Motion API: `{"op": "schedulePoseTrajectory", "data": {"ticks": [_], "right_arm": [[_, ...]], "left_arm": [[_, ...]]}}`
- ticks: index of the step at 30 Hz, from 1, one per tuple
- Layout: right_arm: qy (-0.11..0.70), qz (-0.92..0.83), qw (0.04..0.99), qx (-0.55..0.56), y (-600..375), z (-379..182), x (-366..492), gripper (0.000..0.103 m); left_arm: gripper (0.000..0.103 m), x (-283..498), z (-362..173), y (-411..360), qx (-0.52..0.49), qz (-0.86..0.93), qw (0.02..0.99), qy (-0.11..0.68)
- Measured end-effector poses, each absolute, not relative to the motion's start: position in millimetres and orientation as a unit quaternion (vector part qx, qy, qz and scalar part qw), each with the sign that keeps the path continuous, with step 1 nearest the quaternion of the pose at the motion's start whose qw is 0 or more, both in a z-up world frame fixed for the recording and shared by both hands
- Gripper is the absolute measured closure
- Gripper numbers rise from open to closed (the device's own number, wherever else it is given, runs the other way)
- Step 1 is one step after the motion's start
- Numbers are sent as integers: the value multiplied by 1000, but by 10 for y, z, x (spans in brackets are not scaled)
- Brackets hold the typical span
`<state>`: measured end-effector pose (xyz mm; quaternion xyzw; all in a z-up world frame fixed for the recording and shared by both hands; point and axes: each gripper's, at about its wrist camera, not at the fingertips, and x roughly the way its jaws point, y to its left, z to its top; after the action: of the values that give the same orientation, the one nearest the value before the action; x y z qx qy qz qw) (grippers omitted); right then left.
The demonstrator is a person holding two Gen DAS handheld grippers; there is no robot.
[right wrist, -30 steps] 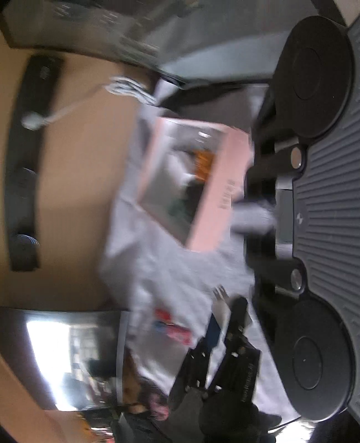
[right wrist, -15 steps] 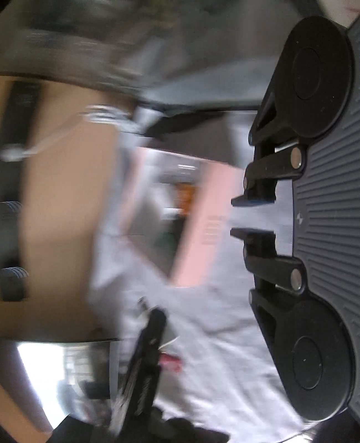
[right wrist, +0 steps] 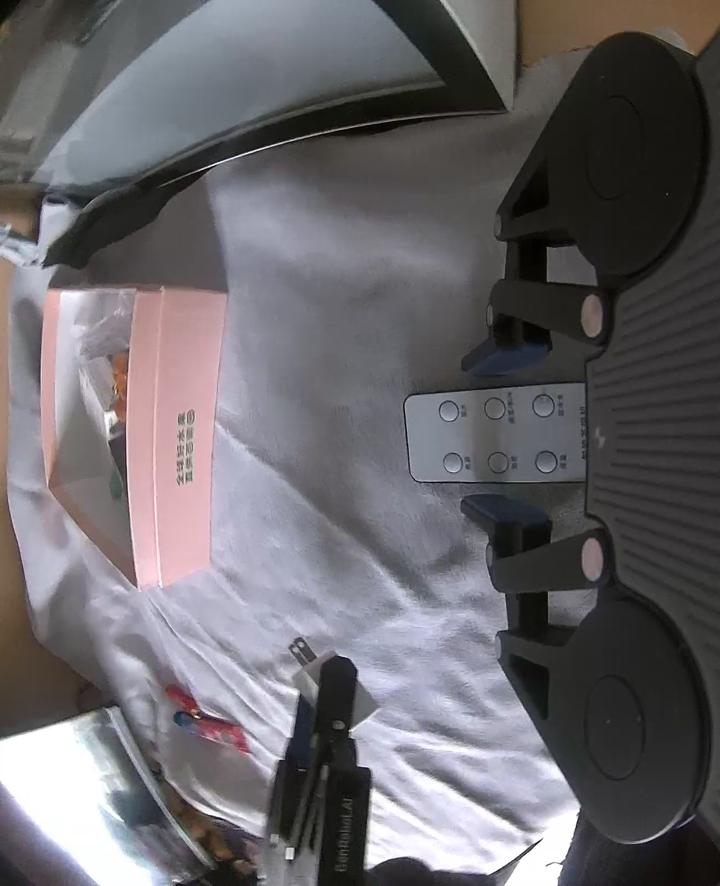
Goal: Organize rigid objects
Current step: 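Carry the plug with the left tool while the right tool carries the remote toward the box, then open the left tool over the pink box while the right tool releases the remote inside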
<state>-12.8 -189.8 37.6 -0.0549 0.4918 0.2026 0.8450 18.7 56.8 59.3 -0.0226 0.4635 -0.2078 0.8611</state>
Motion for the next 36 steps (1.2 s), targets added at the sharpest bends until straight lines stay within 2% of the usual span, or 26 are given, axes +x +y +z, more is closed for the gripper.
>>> {"op": "schedulePoseTrajectory", "data": {"ticks": [7, 9, 11, 18, 23, 27, 31, 34, 36], "right_arm": [[483, 219, 841, -106, -1760, 371, -199, 54], [480, 214, 842, -124, -1731, 377, -218, 63], [481, 216, 841, -124, -1723, 408, -220, 65], [423, 235, 871, -89, -1706, 905, -147, 65], [316, 225, 919, -73, -1616, 1568, 208, 65], [264, 207, 939, -82, -1472, 1850, 609, 65], [263, 182, 943, -89, -1346, 1849, 990, 65], [285, 178, 938, -85, -1319, 1761, 1215, 65], [296, 172, 936, -79, -1330, 1665, 1229, 64]], "left_arm": [[66, 166, 628, 459, 14, -213, 865, 454], [66, 165, 630, 445, 18, -218, 864, 454], [66, 164, 628, 424, 21, -223, 861, 456], [66, 234, 814, 523, -26, -250, 867, 429], [66, 698, 1390, 587, -37, -249, 901, 352], [66, 1165, 1804, 524, -28, -243, 927, 285], [66, 1667, 1933, 457, -49, -233, 934, 267], [65, 2052, 1778, 386, -58, -219, 923, 312], [65, 2130, 1624, 381, -60, -206, 925, 314]]}}
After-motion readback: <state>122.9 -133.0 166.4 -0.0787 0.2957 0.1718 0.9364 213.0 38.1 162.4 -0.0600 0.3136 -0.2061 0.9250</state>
